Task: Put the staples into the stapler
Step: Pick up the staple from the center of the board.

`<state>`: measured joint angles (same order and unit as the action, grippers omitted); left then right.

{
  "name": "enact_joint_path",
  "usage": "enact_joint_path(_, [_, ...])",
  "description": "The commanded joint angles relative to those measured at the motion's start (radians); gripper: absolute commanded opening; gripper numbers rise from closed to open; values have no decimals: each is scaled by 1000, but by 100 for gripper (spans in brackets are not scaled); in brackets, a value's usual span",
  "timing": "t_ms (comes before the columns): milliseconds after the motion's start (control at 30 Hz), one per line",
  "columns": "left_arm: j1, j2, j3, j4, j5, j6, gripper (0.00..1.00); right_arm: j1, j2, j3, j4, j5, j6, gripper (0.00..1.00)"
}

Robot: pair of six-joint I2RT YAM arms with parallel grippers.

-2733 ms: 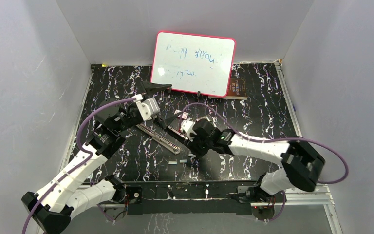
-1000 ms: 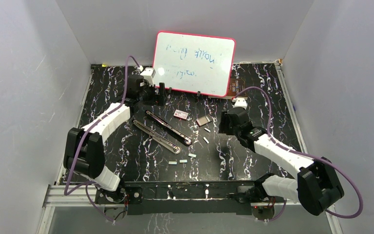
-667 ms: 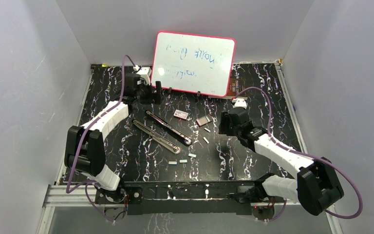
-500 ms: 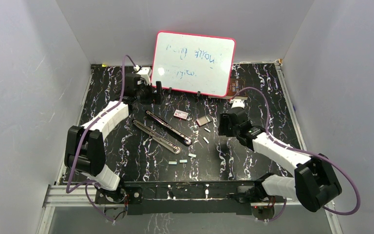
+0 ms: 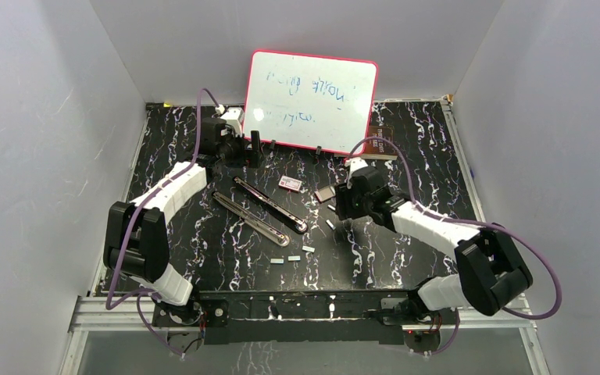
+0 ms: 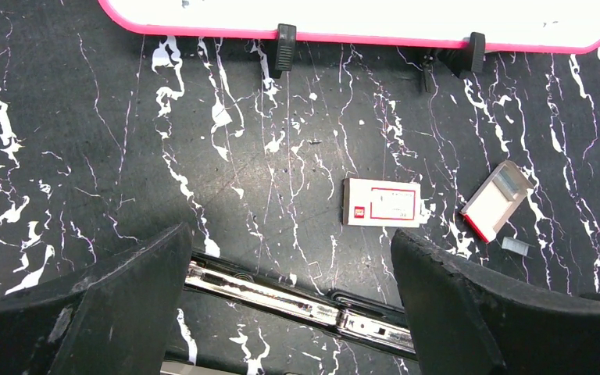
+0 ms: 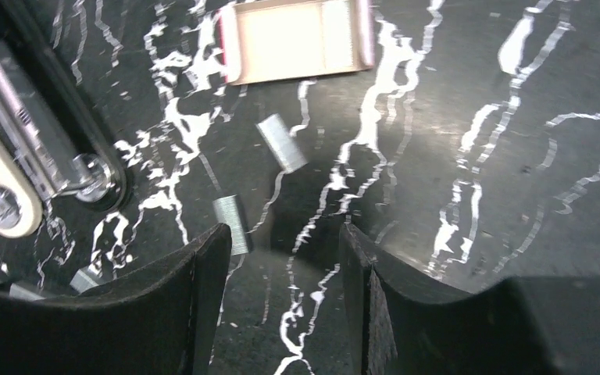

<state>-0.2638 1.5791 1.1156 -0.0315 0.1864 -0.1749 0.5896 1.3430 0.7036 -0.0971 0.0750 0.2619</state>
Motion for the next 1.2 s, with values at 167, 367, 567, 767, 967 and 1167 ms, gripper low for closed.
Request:
enact_joint_path(167, [3,-19,41,-13,33,12,98,116,91,81,9,-19,-90,64])
enact_joint_path(367, [2,-23,42,-16,32,14,98,145,141,101,-21,27,-99,63])
enact_joint_path(567, [3,-24,43,-14,38,14,98,165,166,112,-45,27,-116,56])
enact_joint_path(767, [2,-20,42,-11,43,11,98,188,195,124,-87,45,-128,54])
enact_joint_path(967, [3,-27,43,-13,42,13,98,196,235,144,-118,72,-127,48])
enact_joint_path(1167, [2,-25,44,-14,43,16,98,200,235,151,-143,91,-129,41])
